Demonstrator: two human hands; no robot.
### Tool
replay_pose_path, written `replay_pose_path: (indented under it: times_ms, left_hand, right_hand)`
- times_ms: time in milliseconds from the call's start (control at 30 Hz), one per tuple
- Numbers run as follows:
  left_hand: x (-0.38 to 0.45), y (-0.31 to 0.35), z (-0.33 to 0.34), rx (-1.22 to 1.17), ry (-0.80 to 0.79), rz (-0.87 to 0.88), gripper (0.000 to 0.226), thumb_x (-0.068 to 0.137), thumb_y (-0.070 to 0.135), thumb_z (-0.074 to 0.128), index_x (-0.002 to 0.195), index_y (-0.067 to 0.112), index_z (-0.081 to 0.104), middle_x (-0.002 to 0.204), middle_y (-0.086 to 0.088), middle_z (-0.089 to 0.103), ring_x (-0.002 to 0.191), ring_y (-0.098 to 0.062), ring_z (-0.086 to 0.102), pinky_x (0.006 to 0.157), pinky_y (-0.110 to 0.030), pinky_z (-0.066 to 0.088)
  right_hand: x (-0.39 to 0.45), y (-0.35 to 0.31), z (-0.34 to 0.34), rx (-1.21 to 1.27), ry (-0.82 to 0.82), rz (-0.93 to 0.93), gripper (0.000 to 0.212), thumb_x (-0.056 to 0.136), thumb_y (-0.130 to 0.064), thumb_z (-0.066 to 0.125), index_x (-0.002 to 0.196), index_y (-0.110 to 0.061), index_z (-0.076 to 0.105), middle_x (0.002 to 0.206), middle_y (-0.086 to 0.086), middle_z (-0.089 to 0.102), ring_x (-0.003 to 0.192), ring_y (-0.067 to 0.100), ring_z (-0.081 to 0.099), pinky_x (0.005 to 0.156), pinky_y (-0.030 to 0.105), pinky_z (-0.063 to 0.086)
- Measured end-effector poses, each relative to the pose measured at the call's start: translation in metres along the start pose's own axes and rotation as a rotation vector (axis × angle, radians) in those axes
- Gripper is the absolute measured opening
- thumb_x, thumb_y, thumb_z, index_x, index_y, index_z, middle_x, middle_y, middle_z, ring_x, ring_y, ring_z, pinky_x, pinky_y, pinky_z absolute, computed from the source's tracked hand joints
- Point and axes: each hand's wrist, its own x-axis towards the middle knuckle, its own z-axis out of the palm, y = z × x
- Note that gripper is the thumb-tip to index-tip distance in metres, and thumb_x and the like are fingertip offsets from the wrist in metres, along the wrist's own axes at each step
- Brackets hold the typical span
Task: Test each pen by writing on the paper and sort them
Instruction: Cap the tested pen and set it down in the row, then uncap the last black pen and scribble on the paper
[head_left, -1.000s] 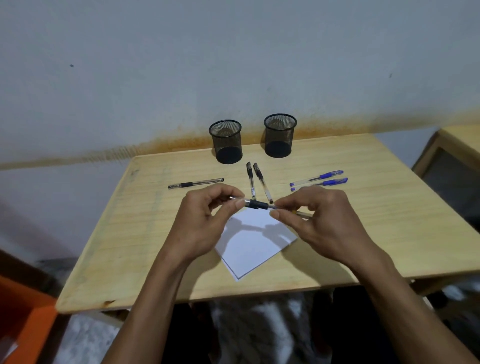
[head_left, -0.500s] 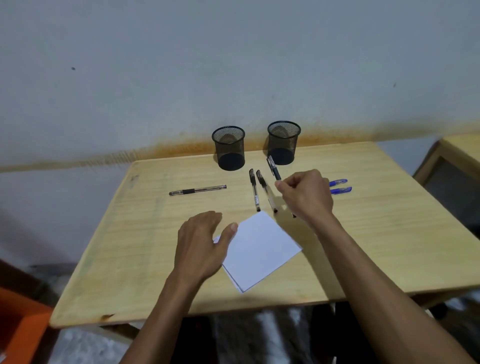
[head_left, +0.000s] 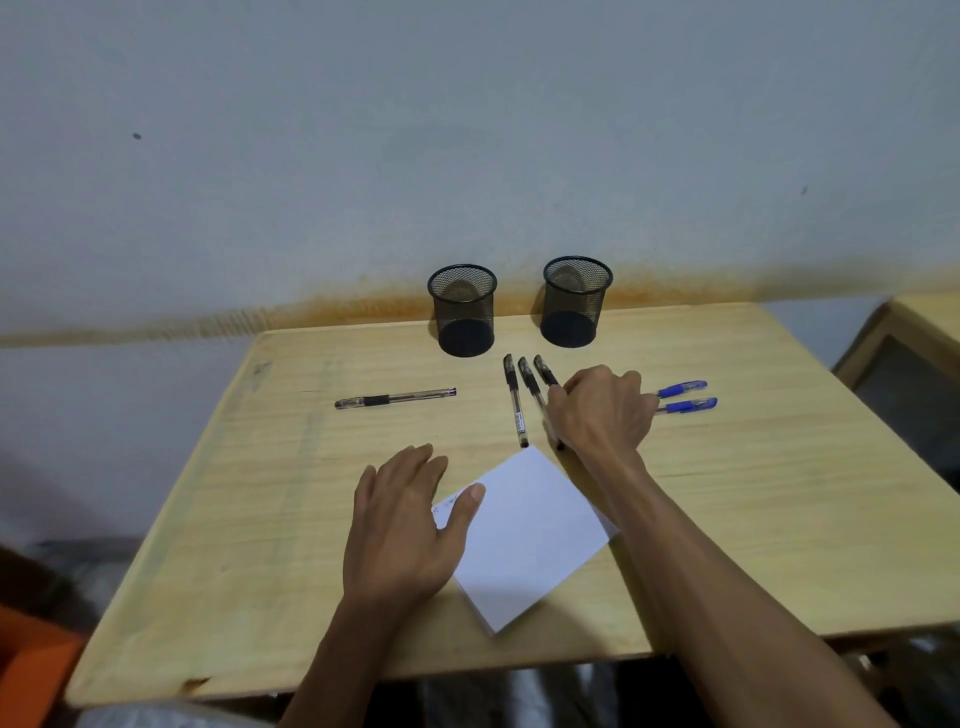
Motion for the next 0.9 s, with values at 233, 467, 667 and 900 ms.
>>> replay_pose_path:
  times_ms: [233, 467, 667, 900]
  left_hand:
    - [0.0, -0.001, 0.004, 0.007, 0.023, -0.003, 0.069, 0.086, 0.069, 0.041, 0.129, 0.02, 0.063, 0.144, 0.005, 0.052, 0.138, -0.012, 0.039, 0.119, -0.042, 0.019]
    - [-0.001, -0.001, 0.005, 0.028, 0.034, 0.007, 0.064, 0.086, 0.066, 0.048, 0.126, 0.018, 0.064, 0.142, 0.003, 0.054, 0.136, -0.014, 0.042, 0.117, -0.047, 0.026]
    - [0.0, 0.0, 0.003, 0.055, 0.003, 0.002, 0.066, 0.088, 0.067, 0.045, 0.132, 0.021, 0.059, 0.148, 0.005, 0.048, 0.14, -0.012, 0.036, 0.118, -0.046, 0.022]
    - [-0.001, -0.001, 0.003, 0.065, 0.024, 0.015, 0.064, 0.087, 0.067, 0.047, 0.131, 0.021, 0.06, 0.146, 0.004, 0.049, 0.139, -0.013, 0.038, 0.118, -0.046, 0.023]
  right_hand:
    - [-0.008, -0.007, -0.007, 0.084, 0.109, -0.143, 0.031, 0.095, -0.044, 0.06, 0.104, -0.02, 0.078, 0.101, 0.005, 0.072, 0.109, 0.027, 0.051, 0.085, 0.042, 0.035]
    - [-0.011, -0.067, 0.011, 0.079, -0.097, -0.604, 0.035, 0.093, -0.05, 0.063, 0.121, -0.03, 0.074, 0.127, 0.003, 0.065, 0.122, 0.026, 0.047, 0.094, 0.044, 0.038]
    - [-0.009, -0.089, 0.04, -0.016, -0.143, -0.697, 0.033, 0.096, -0.049, 0.061, 0.113, -0.027, 0.078, 0.117, 0.003, 0.062, 0.111, 0.025, 0.047, 0.09, 0.044, 0.039]
    - [-0.02, -0.076, 0.031, 0.023, -0.102, -0.748, 0.028, 0.098, -0.041, 0.06, 0.109, -0.021, 0.077, 0.115, 0.002, 0.066, 0.108, 0.024, 0.05, 0.087, 0.042, 0.04]
